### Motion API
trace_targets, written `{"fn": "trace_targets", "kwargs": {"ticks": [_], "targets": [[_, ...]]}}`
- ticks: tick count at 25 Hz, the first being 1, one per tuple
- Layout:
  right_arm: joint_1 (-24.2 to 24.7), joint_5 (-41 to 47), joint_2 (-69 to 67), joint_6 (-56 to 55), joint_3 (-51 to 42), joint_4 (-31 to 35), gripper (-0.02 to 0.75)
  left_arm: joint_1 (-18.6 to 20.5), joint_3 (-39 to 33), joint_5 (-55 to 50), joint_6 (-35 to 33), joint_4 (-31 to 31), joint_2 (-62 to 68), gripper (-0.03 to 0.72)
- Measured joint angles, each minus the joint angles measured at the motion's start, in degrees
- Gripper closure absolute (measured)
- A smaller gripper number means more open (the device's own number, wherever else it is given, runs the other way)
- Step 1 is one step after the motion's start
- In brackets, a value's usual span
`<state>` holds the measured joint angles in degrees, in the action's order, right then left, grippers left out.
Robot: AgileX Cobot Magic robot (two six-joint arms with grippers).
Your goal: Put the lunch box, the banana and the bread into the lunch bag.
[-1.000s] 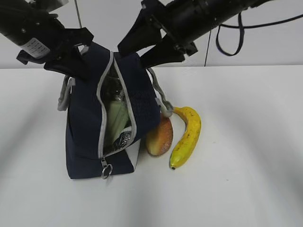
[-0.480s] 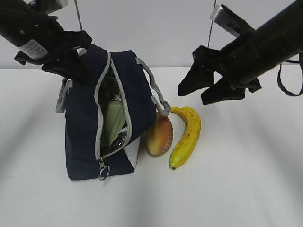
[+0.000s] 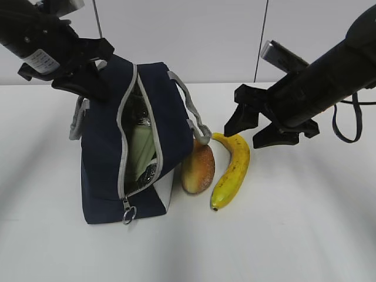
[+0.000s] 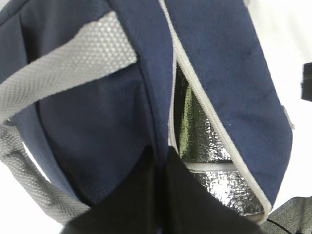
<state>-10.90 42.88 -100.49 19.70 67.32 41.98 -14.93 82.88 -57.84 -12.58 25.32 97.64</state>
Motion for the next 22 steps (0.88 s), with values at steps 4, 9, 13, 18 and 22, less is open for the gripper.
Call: {"fn": "trace_targets", "kwargs": {"ticks": [4,9,13,18,22], "targets": [[0.0,-1.72,-3.71,-2.92,0.0,-0.9,0.239,0.0,0.0,0.0,0.0,-0.04,0.0,0.691],[0.0,-2.42,-7.46,-6.26,0.22,-3.3,0.239,0.0,0.0,0.0,0.0,-0.06,0.0,0.691],[0.0,-0.93,-10.12,-11.86,3.22,-10.65,0.239,0.0,0.0,0.0,0.0,-0.11,0.0,0.691],[0.0,3.28,-12.72,-14.33,8.32,-14.08,0.239,0.0,0.0,0.0,0.0,-0.18,0.0,0.691],[0.0,7.72,-15.5,-17.36,13.32,-17.49,0.239,0.0,0.0,0.0,0.0,-0.29,0.0,0.691]]}}
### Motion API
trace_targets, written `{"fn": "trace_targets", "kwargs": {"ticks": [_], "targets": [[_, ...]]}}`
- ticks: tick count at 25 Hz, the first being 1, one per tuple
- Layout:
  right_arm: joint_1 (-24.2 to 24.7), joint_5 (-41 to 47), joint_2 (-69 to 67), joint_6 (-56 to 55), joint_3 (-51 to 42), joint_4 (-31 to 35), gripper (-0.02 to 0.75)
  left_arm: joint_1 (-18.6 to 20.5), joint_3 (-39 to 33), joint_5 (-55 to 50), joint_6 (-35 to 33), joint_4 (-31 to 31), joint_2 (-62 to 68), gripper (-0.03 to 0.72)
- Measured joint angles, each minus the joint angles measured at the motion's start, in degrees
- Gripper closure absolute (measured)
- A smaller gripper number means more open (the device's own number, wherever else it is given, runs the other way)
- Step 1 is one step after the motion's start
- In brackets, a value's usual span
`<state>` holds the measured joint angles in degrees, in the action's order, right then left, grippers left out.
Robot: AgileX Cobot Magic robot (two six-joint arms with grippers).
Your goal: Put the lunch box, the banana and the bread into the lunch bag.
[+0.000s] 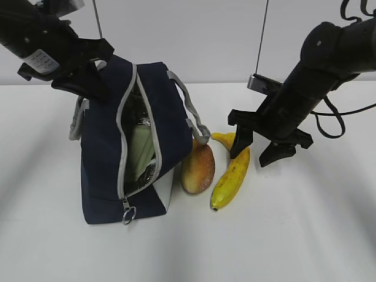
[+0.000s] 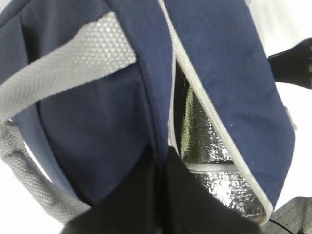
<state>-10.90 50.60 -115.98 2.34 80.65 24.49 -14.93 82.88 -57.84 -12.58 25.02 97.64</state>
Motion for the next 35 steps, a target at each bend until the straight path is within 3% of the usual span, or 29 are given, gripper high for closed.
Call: {"fn": "trace_targets", "kwargs": {"ticks": [6,23,35], "targets": [[-1.31,6.69,-4.46,-5.15,7.9,-7.77,0.239,0.0,0.0,0.0,0.0,-0.05,0.0,0.691],[-2.72,6.39,-9.59,-8.73,11.46,-8.91,0.244,0.0,0.0,0.0,0.0,-0.1,0.0,0.691],[-2.72,5.56,-9.92,-8.28,11.57,-8.55,0.43,0.0,0.0,0.0,0.0,-0.16,0.0,0.691]]}}
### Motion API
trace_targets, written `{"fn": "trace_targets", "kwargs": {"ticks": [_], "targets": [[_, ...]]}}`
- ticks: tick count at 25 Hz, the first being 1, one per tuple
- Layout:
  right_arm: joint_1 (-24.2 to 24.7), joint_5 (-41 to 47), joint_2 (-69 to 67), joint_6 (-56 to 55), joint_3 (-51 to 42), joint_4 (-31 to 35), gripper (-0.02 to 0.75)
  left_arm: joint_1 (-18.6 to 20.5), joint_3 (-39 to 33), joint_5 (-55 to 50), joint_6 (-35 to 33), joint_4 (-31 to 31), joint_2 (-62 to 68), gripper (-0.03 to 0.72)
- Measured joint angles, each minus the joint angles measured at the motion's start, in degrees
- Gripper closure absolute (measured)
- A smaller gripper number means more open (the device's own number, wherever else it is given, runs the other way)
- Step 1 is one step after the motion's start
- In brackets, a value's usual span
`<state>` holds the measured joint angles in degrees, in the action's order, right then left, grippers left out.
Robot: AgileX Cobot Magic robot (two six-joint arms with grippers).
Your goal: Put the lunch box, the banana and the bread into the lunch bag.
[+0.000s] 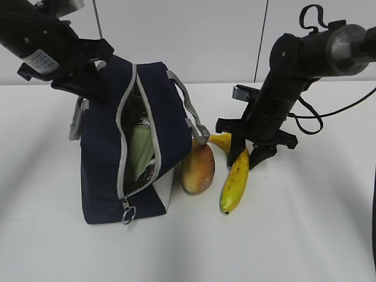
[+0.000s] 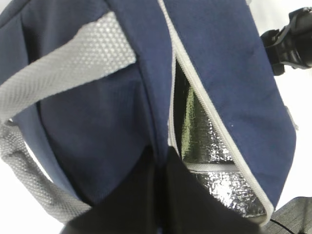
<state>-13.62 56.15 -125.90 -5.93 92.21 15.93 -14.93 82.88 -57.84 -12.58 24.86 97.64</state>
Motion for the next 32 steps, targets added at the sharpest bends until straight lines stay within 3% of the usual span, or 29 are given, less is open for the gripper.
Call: {"fn": "trace_targets", "kwargs": {"ticks": [6,15,18,23,32], "targets": [[0.0,1.64,0.0,0.47,1.44,-2.3,0.431,0.0,0.0,0.0,0.0,-0.06,0.0,0.691],[0.33,12.45,5.03,3.0,13.38,-6.41,0.431,0.0,0.0,0.0,0.0,-0.15,0.0,0.691],[0.33,13.53,7.87,6.47,14.99,-0.43,0.431,0.0,0.0,0.0,0.0,-0.22,0.0,0.691],[0.09,14.04,9.2,13.51,15.02,19.74,0.431,0.0,0.0,0.0,0.0,-0.22,0.0,0.691],[-2.9,14.04,7.32,14.71,15.02,32.35,0.431,0.0,0.0,-0.06,0.0,-0.22,0.0,0.691]]}}
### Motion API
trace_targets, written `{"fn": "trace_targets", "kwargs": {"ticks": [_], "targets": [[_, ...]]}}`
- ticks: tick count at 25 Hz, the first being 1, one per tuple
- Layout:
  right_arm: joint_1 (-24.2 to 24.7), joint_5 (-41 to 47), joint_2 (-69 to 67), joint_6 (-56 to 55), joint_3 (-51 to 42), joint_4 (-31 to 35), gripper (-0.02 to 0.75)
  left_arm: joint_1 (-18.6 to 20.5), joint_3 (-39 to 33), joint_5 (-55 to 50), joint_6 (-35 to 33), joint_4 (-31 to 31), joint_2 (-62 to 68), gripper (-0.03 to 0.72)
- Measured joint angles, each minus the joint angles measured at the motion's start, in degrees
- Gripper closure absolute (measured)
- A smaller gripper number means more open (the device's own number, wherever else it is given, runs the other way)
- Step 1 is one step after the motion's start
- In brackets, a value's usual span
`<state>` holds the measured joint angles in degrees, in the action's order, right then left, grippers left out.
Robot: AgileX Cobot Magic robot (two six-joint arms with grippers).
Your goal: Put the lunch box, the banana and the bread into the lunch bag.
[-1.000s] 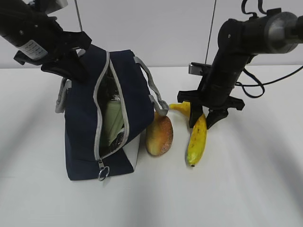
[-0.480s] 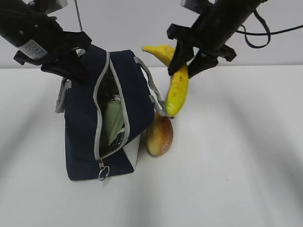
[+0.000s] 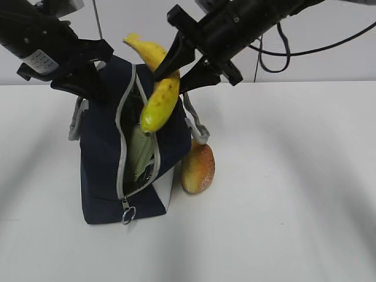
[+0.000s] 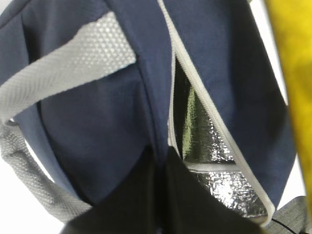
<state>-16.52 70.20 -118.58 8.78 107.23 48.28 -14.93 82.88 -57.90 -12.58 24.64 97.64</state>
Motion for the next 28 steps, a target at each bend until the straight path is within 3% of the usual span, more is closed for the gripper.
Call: {"fn": "trace_targets", "kwargs": {"ticks": [7,13,21,28], "targets": [[-3.24,-1.13,-3.73,-0.52,0.0,0.26,0.431,0.0,0.0,-0.11,0.0,-0.25,0.0,0.691],[-3.37,-2.21,-3.86,-4.75,0.0,-10.22,0.431,0.0,0.0,-0.11,0.0,-0.16,0.0,0.691],[-3.37,-2.41,-3.95,-7.41,0.0,-16.15,0.431,0.0,0.0,-0.11,0.0,-0.07,0.0,0.691],[-3.85,-6.02,-3.95,-7.87,0.0,-13.61,0.431,0.0,0.0,-0.11,0.0,-0.07,0.0,0.691]]}}
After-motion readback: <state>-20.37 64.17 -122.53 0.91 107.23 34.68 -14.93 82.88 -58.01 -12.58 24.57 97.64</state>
